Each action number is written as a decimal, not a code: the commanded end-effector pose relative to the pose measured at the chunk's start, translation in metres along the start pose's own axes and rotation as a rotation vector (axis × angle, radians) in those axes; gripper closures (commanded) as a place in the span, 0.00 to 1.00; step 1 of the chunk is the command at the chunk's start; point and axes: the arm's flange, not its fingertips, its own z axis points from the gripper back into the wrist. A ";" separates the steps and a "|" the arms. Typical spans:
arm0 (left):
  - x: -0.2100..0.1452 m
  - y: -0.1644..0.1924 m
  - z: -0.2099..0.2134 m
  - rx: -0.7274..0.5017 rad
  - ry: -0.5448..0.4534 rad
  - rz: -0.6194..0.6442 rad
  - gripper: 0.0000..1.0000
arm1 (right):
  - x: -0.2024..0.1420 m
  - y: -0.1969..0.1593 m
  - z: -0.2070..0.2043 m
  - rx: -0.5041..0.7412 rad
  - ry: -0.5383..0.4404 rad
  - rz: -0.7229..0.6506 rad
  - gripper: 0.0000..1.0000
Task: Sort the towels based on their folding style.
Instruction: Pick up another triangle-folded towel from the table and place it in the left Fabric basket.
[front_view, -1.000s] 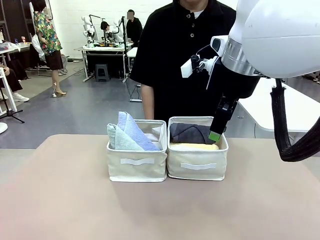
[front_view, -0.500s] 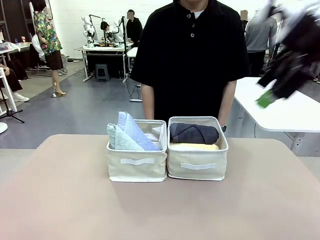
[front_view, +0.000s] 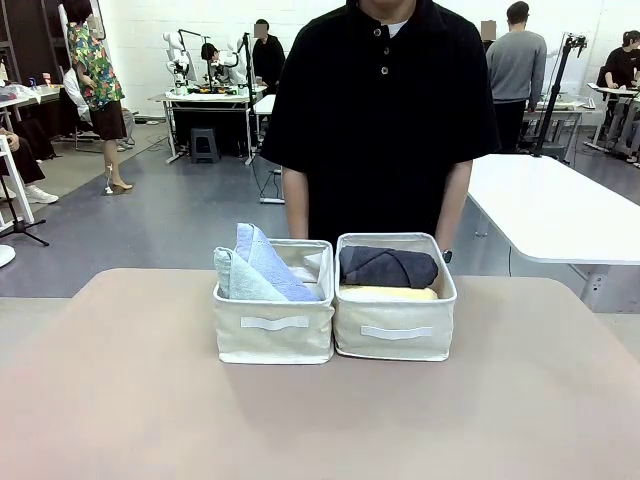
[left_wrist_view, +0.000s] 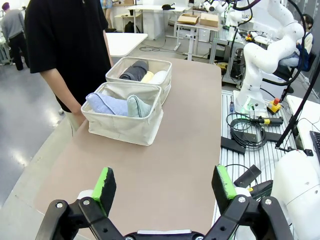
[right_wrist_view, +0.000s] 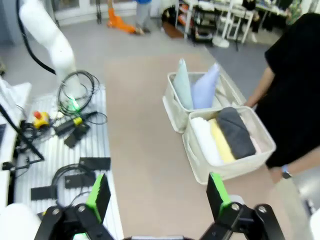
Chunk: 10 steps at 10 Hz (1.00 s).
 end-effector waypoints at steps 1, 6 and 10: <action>0.000 -0.001 0.002 0.002 -0.021 -0.022 0.00 | -0.030 -0.006 0.013 0.024 -0.066 -0.024 0.00; 0.000 -0.001 0.002 0.002 -0.021 -0.022 0.00 | -0.069 -0.012 0.041 -0.017 -0.128 -0.089 0.00; 0.000 -0.001 0.002 0.002 -0.021 -0.022 0.00 | -0.069 -0.012 0.041 -0.017 -0.128 -0.089 0.00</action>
